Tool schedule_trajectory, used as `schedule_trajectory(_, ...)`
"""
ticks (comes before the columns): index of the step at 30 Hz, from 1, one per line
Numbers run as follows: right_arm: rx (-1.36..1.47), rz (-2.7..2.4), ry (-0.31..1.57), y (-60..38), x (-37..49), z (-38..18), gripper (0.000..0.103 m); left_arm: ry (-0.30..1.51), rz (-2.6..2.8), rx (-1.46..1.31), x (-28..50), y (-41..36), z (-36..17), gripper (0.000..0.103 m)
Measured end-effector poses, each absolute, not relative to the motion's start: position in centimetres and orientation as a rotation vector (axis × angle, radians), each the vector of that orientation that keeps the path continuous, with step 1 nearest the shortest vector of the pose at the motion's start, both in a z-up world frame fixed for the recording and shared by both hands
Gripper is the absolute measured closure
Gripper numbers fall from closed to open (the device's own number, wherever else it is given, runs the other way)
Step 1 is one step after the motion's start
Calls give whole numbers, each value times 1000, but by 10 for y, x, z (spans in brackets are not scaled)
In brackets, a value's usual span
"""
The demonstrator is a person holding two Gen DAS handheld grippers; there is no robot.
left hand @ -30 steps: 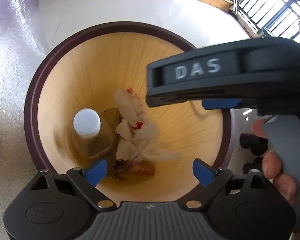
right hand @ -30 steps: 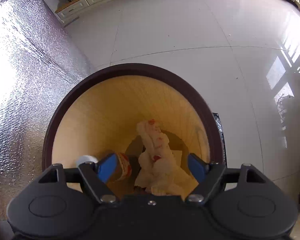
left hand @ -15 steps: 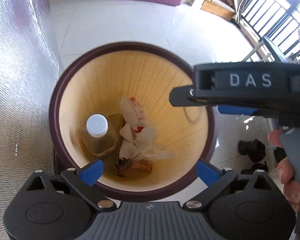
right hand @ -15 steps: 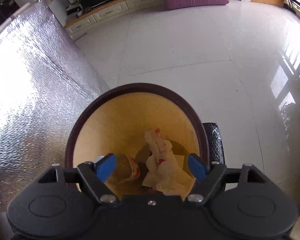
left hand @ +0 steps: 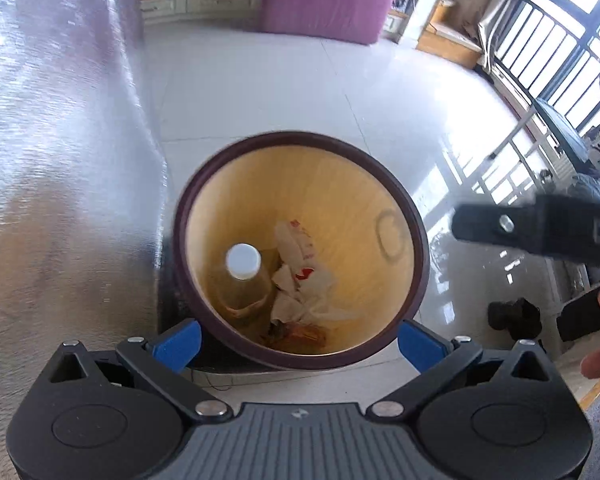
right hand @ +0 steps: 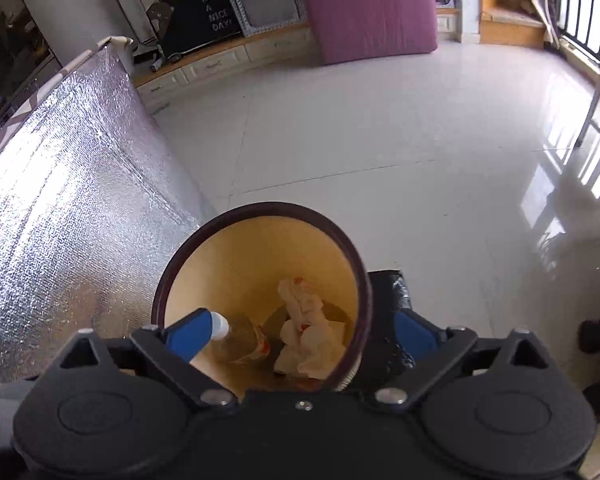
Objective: Collect trash
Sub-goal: 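Move both tools from the wastebasket back to the bed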
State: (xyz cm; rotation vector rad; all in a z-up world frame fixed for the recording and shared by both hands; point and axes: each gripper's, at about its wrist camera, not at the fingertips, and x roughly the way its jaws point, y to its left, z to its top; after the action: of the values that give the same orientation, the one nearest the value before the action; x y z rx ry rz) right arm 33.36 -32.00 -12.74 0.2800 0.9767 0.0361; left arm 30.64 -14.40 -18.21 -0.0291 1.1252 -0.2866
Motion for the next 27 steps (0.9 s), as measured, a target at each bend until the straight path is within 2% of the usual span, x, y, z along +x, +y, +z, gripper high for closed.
schedule_trajectory(13,198,-11,903,-325,272,-99,0,1044,-245,-89,268,-105,-137,0)
schedule_trajectory(27,149,-5,839,-323,212,-62,0,922,-261,-55,226,-99,-88,0)
